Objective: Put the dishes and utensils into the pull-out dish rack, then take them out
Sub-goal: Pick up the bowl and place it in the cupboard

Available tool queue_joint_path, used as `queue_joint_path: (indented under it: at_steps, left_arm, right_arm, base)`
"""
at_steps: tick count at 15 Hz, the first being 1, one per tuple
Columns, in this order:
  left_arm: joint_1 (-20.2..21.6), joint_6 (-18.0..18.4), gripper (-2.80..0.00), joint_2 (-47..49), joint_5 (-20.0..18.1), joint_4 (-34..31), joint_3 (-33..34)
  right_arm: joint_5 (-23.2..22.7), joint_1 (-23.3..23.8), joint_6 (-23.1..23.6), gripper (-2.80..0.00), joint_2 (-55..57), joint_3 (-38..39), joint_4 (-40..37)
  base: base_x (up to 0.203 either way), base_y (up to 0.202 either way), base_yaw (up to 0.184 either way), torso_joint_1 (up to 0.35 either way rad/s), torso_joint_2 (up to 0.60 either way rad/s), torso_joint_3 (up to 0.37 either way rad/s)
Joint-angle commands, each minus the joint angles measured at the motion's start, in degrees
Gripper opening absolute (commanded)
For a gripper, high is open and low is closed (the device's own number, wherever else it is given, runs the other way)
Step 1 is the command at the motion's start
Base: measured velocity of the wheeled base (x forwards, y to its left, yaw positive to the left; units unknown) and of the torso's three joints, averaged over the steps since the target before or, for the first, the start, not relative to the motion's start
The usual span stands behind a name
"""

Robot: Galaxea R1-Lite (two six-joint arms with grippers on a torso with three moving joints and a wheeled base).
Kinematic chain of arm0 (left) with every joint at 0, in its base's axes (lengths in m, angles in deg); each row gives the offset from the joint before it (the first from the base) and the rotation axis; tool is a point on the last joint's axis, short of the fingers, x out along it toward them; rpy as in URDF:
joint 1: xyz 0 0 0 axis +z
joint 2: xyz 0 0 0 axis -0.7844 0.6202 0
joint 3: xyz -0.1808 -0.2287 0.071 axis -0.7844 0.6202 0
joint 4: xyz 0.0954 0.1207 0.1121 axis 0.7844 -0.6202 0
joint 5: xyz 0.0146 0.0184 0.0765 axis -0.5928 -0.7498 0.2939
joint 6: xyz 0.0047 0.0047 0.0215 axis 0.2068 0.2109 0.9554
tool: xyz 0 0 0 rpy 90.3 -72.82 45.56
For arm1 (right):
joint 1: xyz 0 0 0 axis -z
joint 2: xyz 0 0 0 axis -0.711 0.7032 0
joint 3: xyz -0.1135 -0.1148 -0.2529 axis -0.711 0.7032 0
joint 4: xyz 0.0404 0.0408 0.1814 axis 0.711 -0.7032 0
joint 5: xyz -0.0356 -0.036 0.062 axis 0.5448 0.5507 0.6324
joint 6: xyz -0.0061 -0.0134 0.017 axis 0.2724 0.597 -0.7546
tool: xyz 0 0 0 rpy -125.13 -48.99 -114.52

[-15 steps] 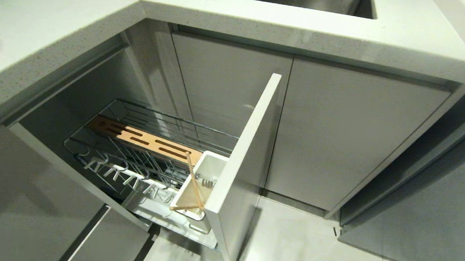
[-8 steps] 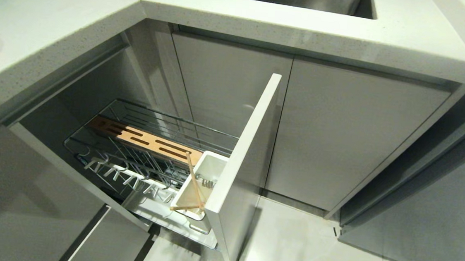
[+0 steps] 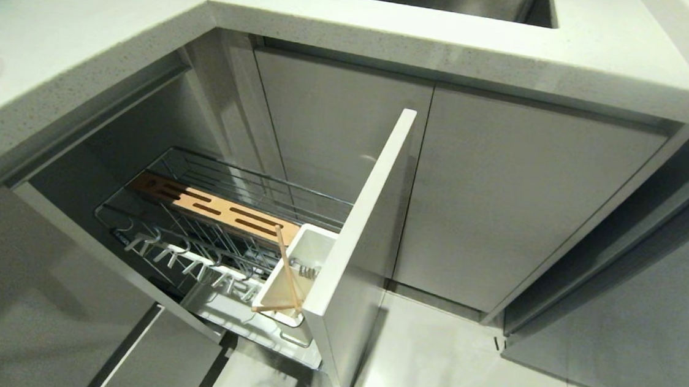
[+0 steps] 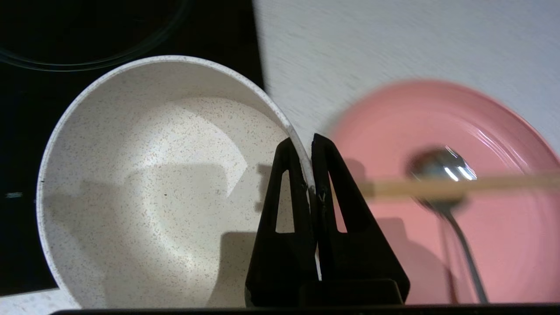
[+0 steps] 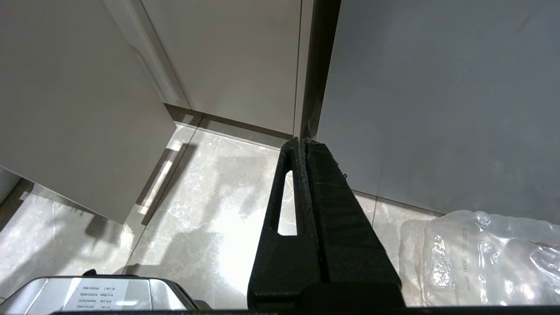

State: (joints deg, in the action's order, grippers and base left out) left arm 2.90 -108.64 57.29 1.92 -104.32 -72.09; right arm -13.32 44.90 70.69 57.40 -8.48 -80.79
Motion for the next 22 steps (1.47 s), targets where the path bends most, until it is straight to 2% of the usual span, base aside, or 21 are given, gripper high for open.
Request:
queue_joint_path:
  at_steps: [1,2,6,8,11,14,15,17,22]
  left_arm:
    - [-3.1,0.9,-2.8,-3.9,-0.4,-0.4,-0.7]
    - [-4.5,1.1,-2.8,-4.6,-0.7,-0.4,-2.5]
    - [-15.1,0.6,-2.8,-7.5,-0.5,-0.4,-6.8]
    - [-25.0,-2.2,-2.8,-8.2,-0.7,-0.4,-9.4]
    - [-39.8,-8.7,-2.8,-8.4,-0.9,0.9,-12.2]
    - [-50.2,-17.5,-2.8,-7.5,-0.9,8.8,-12.0]
    - [-52.6,-19.1,-2.8,-7.1,-1.0,12.2,-10.9]
    - [-57.0,-22.2,-2.8,-5.8,-1.0,19.8,-7.9]
    - [-67.3,-26.0,-2.8,-3.3,-0.2,29.8,1.6]
  right_arm:
    - [0.0,0.0,0.0,-2.8,0.0,0.0,0.0]
    - [0.0,0.0,0.0,-2.8,0.0,0.0,0.0]
    - [0.0,0.0,0.0,-2.8,0.0,0.0,0.0]
    - [0.0,0.0,0.0,-2.8,0.0,0.0,0.0]
    - [0.0,0.0,0.0,-2.8,0.0,0.0,0.0]
    - [0.0,0.0,0.0,-2.8,0.0,0.0,0.0]
    - [0.0,0.0,0.0,-2.8,0.0,0.0,0.0]
    - [0.0,0.0,0.0,-2.8,0.0,0.0,0.0]
    - [0.0,0.0,0.0,-2.8,0.0,0.0,0.0]
  base:
    - [0.0,0.0,0.0,0.0,0.0,0.0]
    - [0.0,0.0,0.0,0.0,0.0,0.0]
    - [0.0,0.0,0.0,0.0,0.0,0.0]
    - [0.0,0.0,0.0,0.0,0.0,0.0]
    - [0.0,0.0,0.0,0.0,0.0,0.0]
    - [0.0,0.0,0.0,0.0,0.0,0.0]
    - [0.0,0.0,0.0,0.0,0.0,0.0]
    - [0.0,0.0,0.0,0.0,0.0,0.0]
    - [0.0,0.0,0.0,0.0,0.0,0.0]
